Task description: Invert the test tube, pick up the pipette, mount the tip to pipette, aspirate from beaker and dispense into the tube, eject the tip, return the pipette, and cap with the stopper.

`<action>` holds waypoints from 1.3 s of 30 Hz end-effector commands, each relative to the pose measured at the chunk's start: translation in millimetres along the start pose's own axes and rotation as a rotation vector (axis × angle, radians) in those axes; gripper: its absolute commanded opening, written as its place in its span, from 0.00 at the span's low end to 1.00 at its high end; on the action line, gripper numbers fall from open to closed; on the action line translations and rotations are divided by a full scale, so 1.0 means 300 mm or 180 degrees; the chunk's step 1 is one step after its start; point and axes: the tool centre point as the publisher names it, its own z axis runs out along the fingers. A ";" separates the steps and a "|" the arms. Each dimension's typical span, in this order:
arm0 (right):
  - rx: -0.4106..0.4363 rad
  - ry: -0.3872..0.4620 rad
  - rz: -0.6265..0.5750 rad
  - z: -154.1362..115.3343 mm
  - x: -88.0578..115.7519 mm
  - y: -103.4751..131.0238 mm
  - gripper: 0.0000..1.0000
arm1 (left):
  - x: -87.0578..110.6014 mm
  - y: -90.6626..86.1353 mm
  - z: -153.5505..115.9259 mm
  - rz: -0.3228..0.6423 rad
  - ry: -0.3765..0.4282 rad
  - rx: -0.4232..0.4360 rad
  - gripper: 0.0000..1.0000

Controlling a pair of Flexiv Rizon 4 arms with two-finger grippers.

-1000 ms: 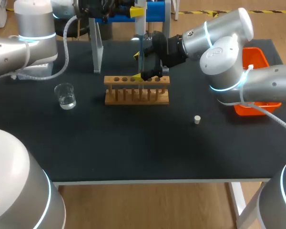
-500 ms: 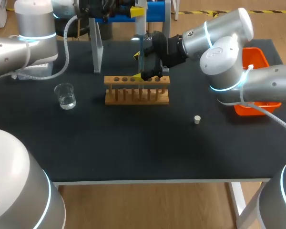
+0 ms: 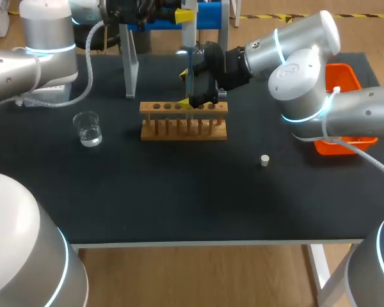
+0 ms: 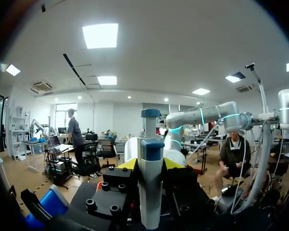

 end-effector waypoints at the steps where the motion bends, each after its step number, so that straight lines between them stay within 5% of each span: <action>1: 0.0002 0.0000 -0.0001 -0.003 0.002 0.000 1.00 | -0.008 0.000 -0.003 0.0000 0.0018 0.0001 0.00; 10: -0.0024 0.0003 0.0000 -0.014 0.003 0.002 1.00 | -0.008 0.000 -0.003 0.0000 0.0018 0.0001 0.00; 39: -0.0211 -0.0167 -0.0036 -0.250 0.027 -0.013 1.00 | -0.008 0.000 -0.003 0.0000 0.0018 0.0001 0.00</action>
